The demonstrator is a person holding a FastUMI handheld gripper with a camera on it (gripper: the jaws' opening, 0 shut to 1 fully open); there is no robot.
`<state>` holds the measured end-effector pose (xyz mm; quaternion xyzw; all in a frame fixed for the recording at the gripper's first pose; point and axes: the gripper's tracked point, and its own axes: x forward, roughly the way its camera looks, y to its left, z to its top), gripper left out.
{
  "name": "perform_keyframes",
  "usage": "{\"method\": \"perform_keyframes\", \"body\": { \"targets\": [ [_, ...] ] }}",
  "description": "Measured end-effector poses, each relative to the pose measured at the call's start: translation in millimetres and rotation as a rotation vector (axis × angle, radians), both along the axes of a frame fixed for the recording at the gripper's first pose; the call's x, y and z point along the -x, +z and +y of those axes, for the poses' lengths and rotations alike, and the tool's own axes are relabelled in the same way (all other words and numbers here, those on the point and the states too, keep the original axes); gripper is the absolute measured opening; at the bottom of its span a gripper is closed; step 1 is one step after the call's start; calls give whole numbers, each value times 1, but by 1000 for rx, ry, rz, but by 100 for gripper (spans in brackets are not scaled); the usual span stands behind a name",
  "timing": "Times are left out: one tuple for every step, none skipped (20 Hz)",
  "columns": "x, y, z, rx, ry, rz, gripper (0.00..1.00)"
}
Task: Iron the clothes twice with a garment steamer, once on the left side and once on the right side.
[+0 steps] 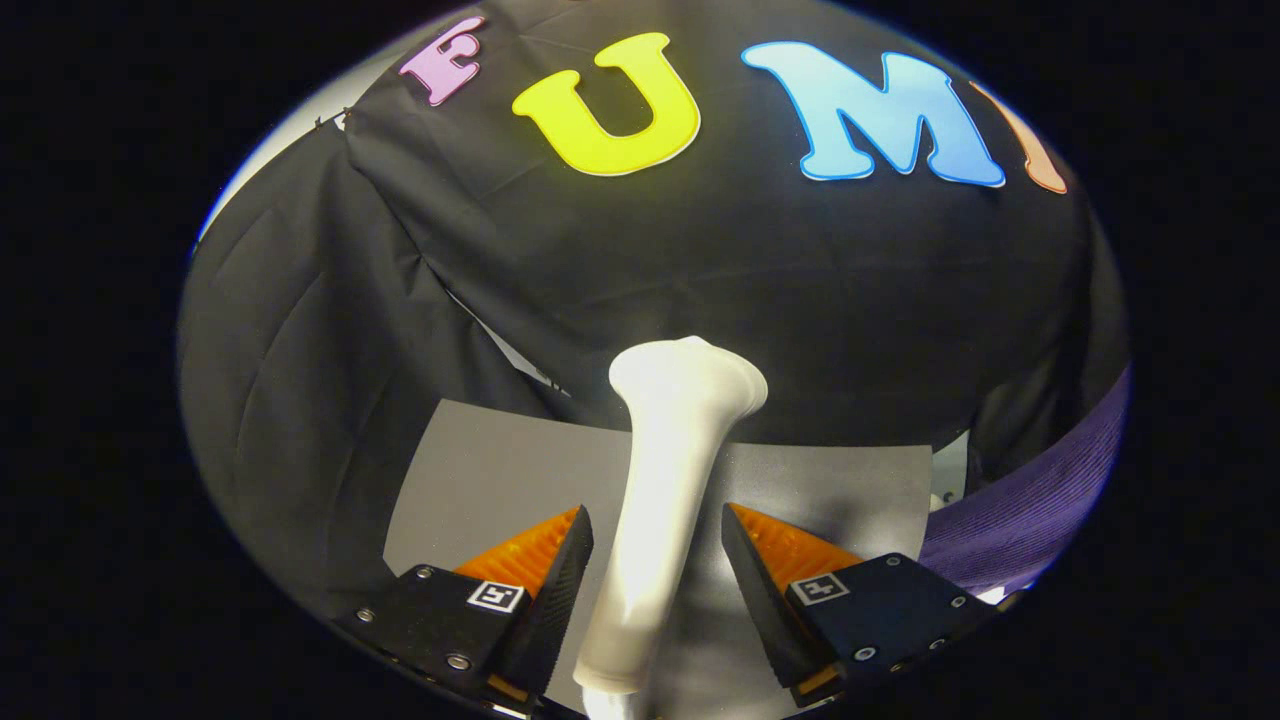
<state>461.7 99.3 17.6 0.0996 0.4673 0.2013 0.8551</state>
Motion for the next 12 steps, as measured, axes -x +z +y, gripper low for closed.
{"method": "perform_keyframes", "body": {
  "targets": [
    [0,-7,1,-8,-3,24,81],
    [-3,-9,3,-29,-3,34,81],
    [-6,-12,3,-46,-19,43,81],
    [-5,-9,4,-72,-41,59,71],
    [-5,-11,6,-99,-62,79,61],
    [-5,-11,11,-139,-71,98,58],
    [-3,-10,14,-173,-74,107,52],
    [-1,-7,17,-203,-61,112,47],
    [0,-5,17,-219,-53,104,42],
    [2,-3,17,-221,-41,91,40],
    [5,0,17,-215,-34,69,39],
    [11,6,15,-203,-30,49,39]
  ]
}}
